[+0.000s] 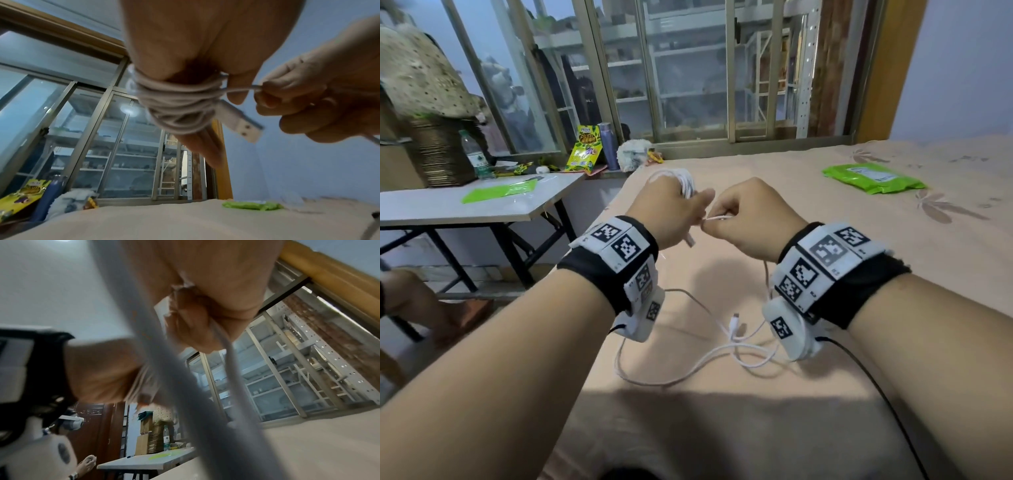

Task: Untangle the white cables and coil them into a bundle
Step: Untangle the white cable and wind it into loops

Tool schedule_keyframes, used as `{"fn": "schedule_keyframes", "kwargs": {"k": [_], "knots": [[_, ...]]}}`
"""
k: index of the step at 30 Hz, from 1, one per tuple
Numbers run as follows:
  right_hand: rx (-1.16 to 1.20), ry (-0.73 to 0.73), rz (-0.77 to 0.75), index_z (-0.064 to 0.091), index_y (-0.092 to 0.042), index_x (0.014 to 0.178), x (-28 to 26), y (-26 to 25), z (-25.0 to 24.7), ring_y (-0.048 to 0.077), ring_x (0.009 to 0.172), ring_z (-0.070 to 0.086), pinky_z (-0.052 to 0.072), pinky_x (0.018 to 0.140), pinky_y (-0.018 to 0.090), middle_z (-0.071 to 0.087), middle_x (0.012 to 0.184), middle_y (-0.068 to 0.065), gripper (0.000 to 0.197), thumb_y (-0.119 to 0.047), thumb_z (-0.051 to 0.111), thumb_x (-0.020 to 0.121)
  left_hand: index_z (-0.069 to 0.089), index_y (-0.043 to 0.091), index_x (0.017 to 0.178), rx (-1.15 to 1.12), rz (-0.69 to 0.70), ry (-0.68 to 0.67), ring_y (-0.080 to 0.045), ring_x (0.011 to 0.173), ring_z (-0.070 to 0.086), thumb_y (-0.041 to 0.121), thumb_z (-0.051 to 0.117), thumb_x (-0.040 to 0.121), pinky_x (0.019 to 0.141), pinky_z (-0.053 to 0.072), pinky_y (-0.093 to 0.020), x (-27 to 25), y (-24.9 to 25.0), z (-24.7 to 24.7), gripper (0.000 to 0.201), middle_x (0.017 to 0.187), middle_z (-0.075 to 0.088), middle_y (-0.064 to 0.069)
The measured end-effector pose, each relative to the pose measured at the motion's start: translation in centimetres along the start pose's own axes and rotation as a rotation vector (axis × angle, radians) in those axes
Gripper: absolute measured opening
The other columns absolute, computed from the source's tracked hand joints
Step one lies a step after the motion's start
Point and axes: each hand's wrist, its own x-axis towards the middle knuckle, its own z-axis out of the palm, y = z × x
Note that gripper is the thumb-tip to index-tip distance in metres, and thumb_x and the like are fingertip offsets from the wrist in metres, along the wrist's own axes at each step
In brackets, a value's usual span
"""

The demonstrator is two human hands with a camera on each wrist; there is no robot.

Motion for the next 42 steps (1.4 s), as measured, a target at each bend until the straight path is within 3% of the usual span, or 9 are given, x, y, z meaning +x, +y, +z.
{"fn": "schedule_keyframes", "kwargs": {"k": [6, 12, 15, 20, 25, 29, 34, 37, 42], "knots": [[0.051, 0.052, -0.043, 0.069, -0.012, 0.064, 0.6, 0.5, -1.1, 0.009, 0.056, 0.051, 0.045, 0.06, 0.027, 0.058, 0.057, -0.007, 0.017, -0.022, 0.082, 0.068, 0.061, -0.008, 0.076, -0.243, -0.227, -0.542, -0.028, 0.043, 0.062, 0.065, 0.019, 0.095, 0.034, 0.039, -0.02, -1.8, 1.6, -0.4, 0.087, 0.058, 0.066, -0.019], [0.282, 0.101, -0.034, 0.068, -0.013, 0.072, 0.9, 1.3, -1.1, -0.001, 0.039, 0.043, 0.034, 0.044, 0.012, 0.053, 0.048, -0.012, 0.011, -0.012, 0.075, 0.08, 0.057, 0.007, 0.06, -0.499, -0.194, -0.797, -0.015, 0.027, 0.039, 0.052, 0.058, 0.083, 0.035, 0.023, -0.018, -2.2, 1.1, -1.9, 0.051, 0.04, 0.044, -0.005], [0.412, 0.129, 0.029, 0.066, -0.015, 0.072, 0.8, 2.0, -0.7, 0.012, 0.044, 0.038, 0.034, 0.042, 0.025, 0.047, 0.057, 0.001, 0.019, -0.021, 0.065, 0.09, 0.057, 0.005, 0.062, -0.874, -0.049, -0.905, -0.014, 0.026, 0.04, 0.032, 0.06, 0.086, 0.035, 0.019, -0.025, -2.0, 1.1, -2.4, 0.036, 0.039, 0.045, -0.004], [0.462, -0.035, 0.152, 0.052, -0.015, 0.061, -0.2, 1.1, 1.2, 0.014, 0.039, 0.032, 0.03, 0.041, 0.024, 0.042, 0.054, 0.005, 0.038, -0.019, 0.046, 0.098, 0.069, 0.002, 0.074, -1.283, 0.074, -0.821, -0.013, 0.039, 0.056, 0.029, 0.047, 0.09, 0.04, 0.038, -0.022, -1.6, 3.1, -2.4, 0.038, 0.052, 0.059, -0.003], [0.478, -0.166, 0.201, 0.061, -0.01, 0.071, -0.8, 0.9, 1.6, 0.015, 0.038, 0.028, 0.03, 0.041, 0.022, 0.038, 0.046, 0.0, 0.039, -0.032, 0.044, 0.1, 0.064, 0.001, 0.103, -1.551, -0.006, -0.407, -0.012, 0.068, 0.07, 0.023, 0.042, 0.097, 0.061, 0.052, -0.019, -1.3, 4.7, -1.8, 0.032, 0.076, 0.073, -0.003], [0.426, -0.253, 0.22, 0.065, -0.01, 0.069, -1.3, 1.2, 1.4, 0.014, 0.037, 0.031, 0.037, 0.044, 0.025, 0.037, 0.038, -0.007, 0.033, -0.028, 0.055, 0.095, 0.056, 0.003, 0.11, -1.422, -0.017, -0.073, -0.015, 0.08, 0.071, 0.018, 0.043, 0.101, 0.068, 0.05, -0.022, -0.2, 4.4, -1.3, 0.022, 0.082, 0.072, -0.003], [0.54, -0.195, 0.224, 0.065, -0.001, 0.069, -1.7, 1.1, 0.1, 0.014, 0.031, 0.035, 0.055, 0.052, 0.033, 0.036, 0.04, 0.005, 0.024, -0.015, 0.064, 0.09, 0.062, 0.007, 0.097, -0.666, 0.022, 0.239, -0.016, 0.073, 0.07, 0.01, 0.054, 0.096, 0.065, 0.054, -0.03, 0.0, 2.2, -0.3, 0.008, 0.083, 0.071, -0.008], [0.491, -0.115, 0.177, 0.067, -0.004, 0.073, -1.1, 1.0, -0.9, 0.01, 0.031, 0.034, 0.049, 0.043, 0.026, 0.037, 0.04, 0.0, 0.02, -0.014, 0.065, 0.089, 0.066, 0.007, 0.078, -0.231, 0.026, 0.103, -0.021, 0.064, 0.072, 0.028, 0.058, 0.094, 0.054, 0.058, -0.037, -0.6, 1.0, 0.0, 0.028, 0.072, 0.072, -0.007], [0.269, 0.0, -0.05, 0.071, -0.006, 0.071, 0.1, -0.1, -2.1, -0.001, 0.041, 0.045, 0.033, 0.045, 0.008, 0.053, 0.045, -0.013, 0.015, -0.015, 0.073, 0.083, 0.062, -0.01, 0.074, -0.341, -0.211, -0.363, -0.029, 0.036, 0.054, 0.064, 0.019, 0.095, 0.031, 0.037, -0.021, -1.9, 2.4, 0.4, 0.089, 0.056, 0.063, -0.021]]}}
